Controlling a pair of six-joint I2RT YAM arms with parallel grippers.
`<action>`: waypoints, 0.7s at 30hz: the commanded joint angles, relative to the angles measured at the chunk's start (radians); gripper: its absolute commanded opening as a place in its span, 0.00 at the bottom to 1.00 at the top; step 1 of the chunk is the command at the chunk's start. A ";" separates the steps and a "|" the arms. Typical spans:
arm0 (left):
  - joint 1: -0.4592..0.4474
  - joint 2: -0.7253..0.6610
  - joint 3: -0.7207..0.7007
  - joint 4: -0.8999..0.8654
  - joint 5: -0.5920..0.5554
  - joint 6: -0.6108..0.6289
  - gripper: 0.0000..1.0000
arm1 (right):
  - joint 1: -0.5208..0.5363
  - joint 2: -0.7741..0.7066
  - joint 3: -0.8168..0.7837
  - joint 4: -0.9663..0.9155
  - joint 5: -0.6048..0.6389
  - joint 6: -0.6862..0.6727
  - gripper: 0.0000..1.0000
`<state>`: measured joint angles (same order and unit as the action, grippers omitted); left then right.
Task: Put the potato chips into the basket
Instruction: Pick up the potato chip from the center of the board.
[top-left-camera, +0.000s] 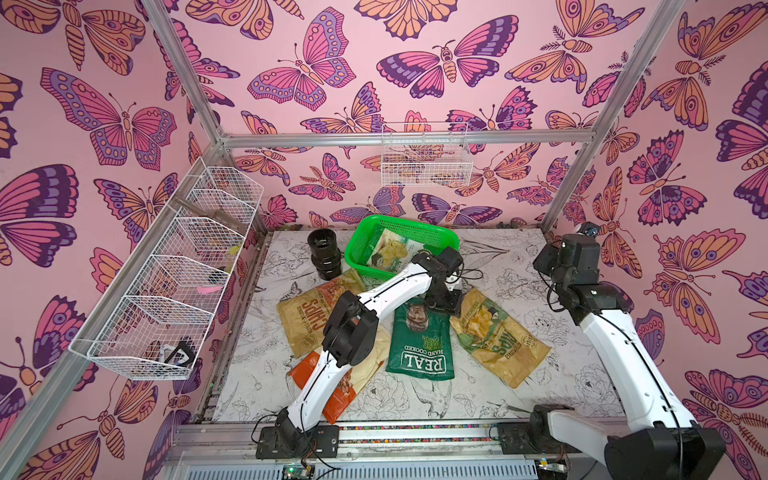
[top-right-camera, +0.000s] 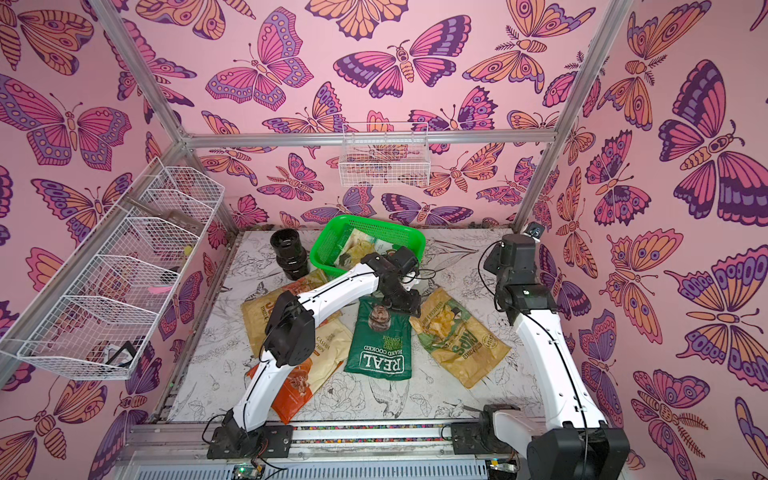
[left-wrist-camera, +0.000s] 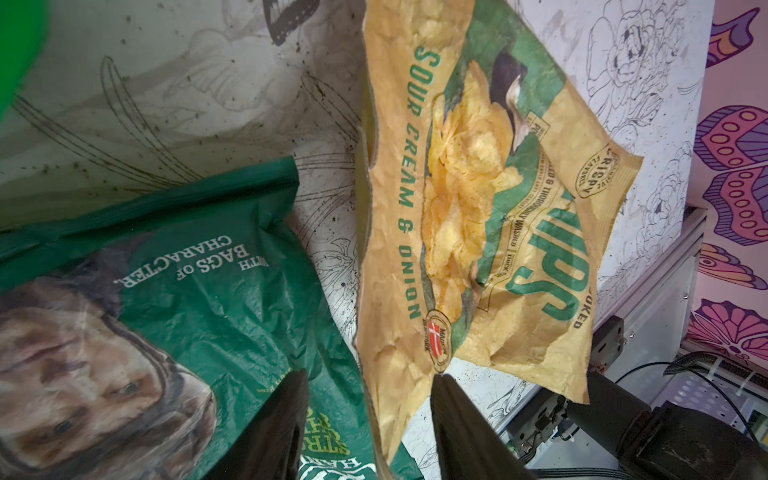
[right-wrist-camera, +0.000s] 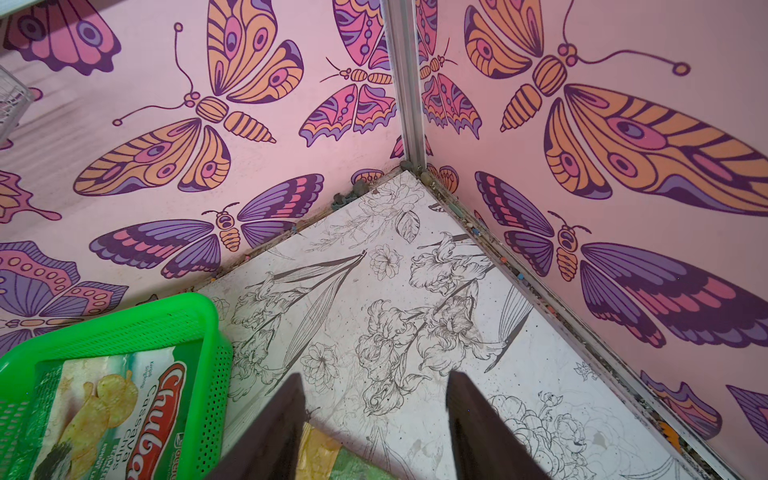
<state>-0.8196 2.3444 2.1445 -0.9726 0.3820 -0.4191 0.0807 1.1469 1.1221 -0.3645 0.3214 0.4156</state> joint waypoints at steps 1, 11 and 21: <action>-0.004 0.055 0.042 -0.032 0.062 0.019 0.52 | -0.003 0.013 -0.004 0.015 -0.018 0.006 0.57; -0.017 0.043 0.265 -0.032 0.266 0.057 0.00 | -0.004 0.011 0.017 0.006 -0.027 0.016 0.57; -0.050 -0.248 0.387 0.107 0.403 0.061 0.00 | -0.004 -0.028 0.011 0.021 0.020 0.022 0.57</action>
<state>-0.8814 2.2013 2.4912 -0.9497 0.7216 -0.3592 0.0807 1.1484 1.1221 -0.3588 0.3111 0.4229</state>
